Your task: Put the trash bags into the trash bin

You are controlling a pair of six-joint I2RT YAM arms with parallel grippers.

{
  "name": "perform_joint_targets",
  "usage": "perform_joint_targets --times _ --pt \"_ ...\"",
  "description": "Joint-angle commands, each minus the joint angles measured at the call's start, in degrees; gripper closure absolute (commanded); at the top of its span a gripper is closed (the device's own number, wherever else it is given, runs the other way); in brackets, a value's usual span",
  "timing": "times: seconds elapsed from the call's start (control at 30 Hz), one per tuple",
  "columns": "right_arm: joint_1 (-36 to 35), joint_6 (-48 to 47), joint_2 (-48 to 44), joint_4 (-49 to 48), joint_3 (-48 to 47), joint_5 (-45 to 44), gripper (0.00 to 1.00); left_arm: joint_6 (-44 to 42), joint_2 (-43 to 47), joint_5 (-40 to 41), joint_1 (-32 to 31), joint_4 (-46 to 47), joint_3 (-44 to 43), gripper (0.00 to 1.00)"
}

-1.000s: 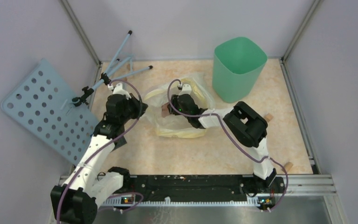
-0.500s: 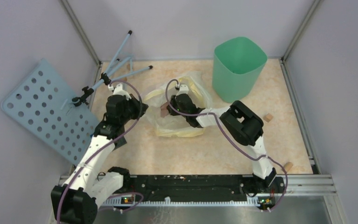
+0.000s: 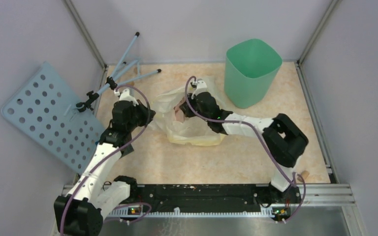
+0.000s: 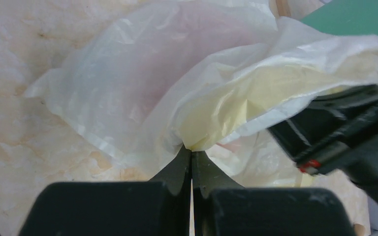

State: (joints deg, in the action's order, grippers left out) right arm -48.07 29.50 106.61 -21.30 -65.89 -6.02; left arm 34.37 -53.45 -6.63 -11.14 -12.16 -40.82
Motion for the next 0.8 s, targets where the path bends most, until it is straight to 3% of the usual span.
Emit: perform_joint_targets --times 0.0,0.2,0.57,0.67,0.77 --pt "0.3 -2.5 -11.6 4.2 3.1 1.4 1.0 -2.7 1.9 2.5 0.3 -0.4 -1.8 1.0" --pt "0.4 -4.0 -22.4 12.9 3.5 0.0 1.0 -5.5 0.3 6.0 0.4 -3.8 -6.2 1.0" --pt "0.9 -3.1 -32.9 30.3 0.3 -16.5 1.0 -6.7 -1.2 9.0 0.8 -7.4 -9.9 1.0" --pt "0.9 -2.0 -36.0 30.5 2.9 -15.4 1.0 -7.2 -2.0 10.0 1.0 -8.1 -10.4 1.0" --pt "0.9 -2.3 -38.9 27.9 5.6 -8.2 1.0 -6.9 -2.9 9.1 1.0 -7.9 -10.2 1.0"
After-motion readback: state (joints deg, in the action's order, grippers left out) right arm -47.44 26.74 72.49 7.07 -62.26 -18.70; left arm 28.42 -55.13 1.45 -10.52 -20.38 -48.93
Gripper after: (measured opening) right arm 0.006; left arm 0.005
